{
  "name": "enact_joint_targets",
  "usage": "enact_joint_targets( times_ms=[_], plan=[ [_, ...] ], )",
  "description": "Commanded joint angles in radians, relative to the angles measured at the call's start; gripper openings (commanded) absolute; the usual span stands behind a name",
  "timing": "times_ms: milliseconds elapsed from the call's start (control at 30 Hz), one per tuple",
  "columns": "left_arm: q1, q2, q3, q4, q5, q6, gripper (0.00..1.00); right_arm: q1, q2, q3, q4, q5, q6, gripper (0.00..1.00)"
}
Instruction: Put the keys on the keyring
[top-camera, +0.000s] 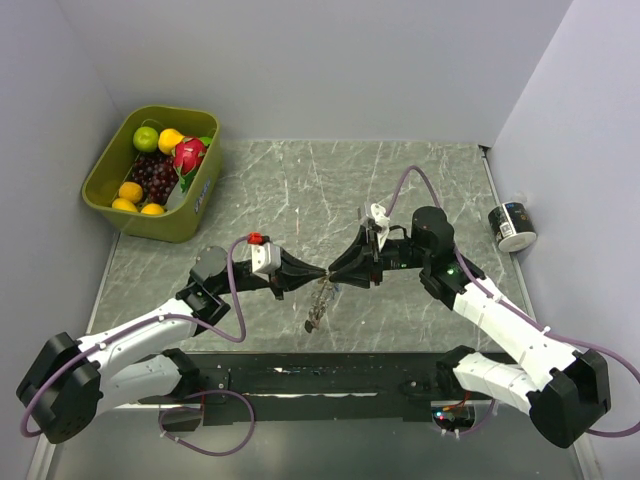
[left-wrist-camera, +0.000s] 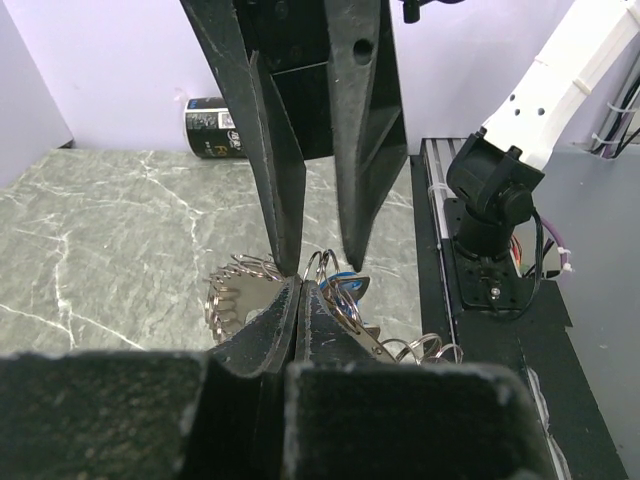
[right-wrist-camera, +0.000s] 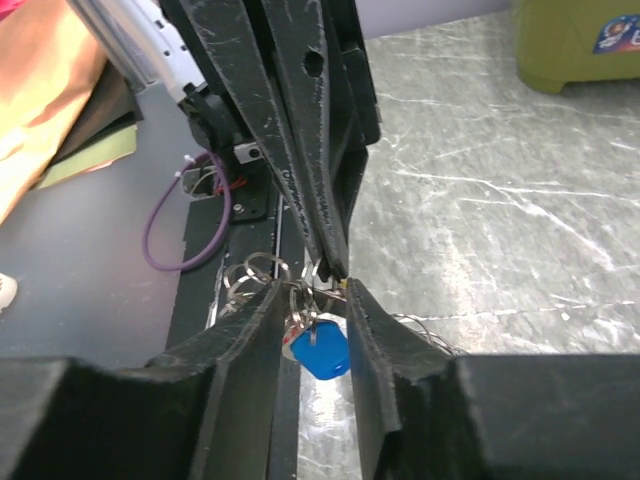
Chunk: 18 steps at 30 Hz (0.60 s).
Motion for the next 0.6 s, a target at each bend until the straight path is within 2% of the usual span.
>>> enact_joint_targets(
  times_ms=[0,133,267,333,433,567],
  plan=[
    [0.003,0.0,0.047,0.112,0.007,-0.019,0.01,-0.001,-0.015,-0.003,0.001,0.052,-0.03,0.33],
    [0.003,0.001,0.048,0.134,0.021,-0.035,0.01,-0.001,-0.023,-0.008,-0.005,0.072,-0.025,0.27],
    [0.003,0.001,0.053,0.136,0.026,-0.042,0.01,-0.002,-0.031,-0.015,-0.009,0.107,-0.019,0.14],
    [0.003,-0.008,0.048,0.139,0.027,-0.049,0.01,-0.001,-0.029,-0.009,-0.017,0.11,-0.022,0.13],
    [0.005,-0.018,0.037,0.158,0.021,-0.052,0.01,-0.002,-0.038,-0.021,-0.008,0.12,-0.02,0.01],
    [0.003,-0.031,0.05,0.11,0.021,-0.044,0.01,-0.001,-0.041,0.0,-0.037,0.135,-0.03,0.0]
  ],
)
